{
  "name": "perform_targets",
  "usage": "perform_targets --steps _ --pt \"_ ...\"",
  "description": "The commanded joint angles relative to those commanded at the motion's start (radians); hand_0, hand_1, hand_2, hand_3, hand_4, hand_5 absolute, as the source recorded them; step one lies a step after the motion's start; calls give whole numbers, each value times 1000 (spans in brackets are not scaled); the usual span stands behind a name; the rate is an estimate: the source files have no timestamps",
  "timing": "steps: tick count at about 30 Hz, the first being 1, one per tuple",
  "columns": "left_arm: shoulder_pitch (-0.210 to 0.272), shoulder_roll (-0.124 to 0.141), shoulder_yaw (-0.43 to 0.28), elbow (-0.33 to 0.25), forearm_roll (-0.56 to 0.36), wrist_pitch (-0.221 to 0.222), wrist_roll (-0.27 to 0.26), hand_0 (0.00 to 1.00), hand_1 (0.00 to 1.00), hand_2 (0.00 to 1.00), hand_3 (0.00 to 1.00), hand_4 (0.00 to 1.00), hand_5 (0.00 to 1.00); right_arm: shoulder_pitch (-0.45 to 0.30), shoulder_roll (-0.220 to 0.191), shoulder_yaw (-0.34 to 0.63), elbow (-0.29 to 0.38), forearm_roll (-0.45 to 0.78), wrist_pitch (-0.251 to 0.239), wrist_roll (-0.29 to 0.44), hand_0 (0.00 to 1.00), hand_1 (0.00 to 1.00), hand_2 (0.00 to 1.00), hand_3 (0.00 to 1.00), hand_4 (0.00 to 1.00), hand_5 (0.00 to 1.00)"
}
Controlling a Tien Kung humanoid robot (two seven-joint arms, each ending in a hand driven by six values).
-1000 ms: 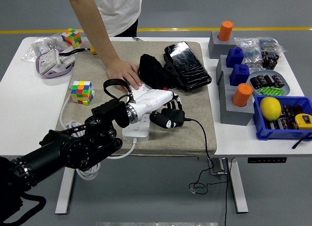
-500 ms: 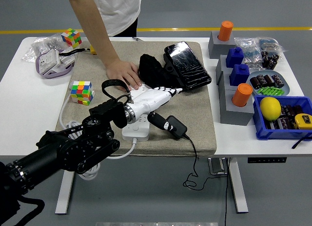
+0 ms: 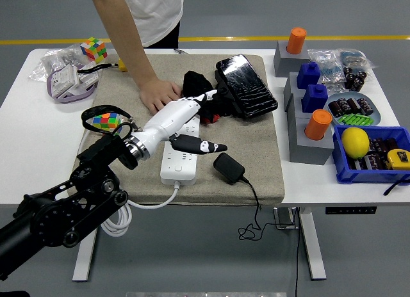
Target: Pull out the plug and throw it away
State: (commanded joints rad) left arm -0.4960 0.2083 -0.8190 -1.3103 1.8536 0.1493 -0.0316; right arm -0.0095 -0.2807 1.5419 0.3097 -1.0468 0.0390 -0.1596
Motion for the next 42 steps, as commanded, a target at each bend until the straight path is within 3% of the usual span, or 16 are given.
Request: perform_targets --steps 3,4,12,16,26,42 --pt "49 41 -27 -53 16 -19 23 210 189 290 879 624 57 2 2 3 1 0 -1 2 569 645 668 561 959 448" --pt "60 50 -30 -64 19 -29 31 115 74 136 869 498 2 2 2 4 1 0 0 2 569 645 668 561 959 448" --pt "161 145 -32 -171 73 -131 128 84 52 116 870 463 2 1 1 8 -1 -2 4 3 570 645 668 560 959 448" --pt "180 172 -14 -199 78 -172 164 73 48 112 868 456 2 1 0 6 -1 -2 4 3 570 645 668 560 959 448" --pt "197 178 22 -186 89 -229 210 71 46 111 867 456 2 2 -3 -1 0 0 2 2 569 645 669 560 959 448" --pt "192 175 35 -138 96 -260 237 67 43 109 855 462 2 1 -3 -3 1 1 1 2 570 645 669 559 958 447"
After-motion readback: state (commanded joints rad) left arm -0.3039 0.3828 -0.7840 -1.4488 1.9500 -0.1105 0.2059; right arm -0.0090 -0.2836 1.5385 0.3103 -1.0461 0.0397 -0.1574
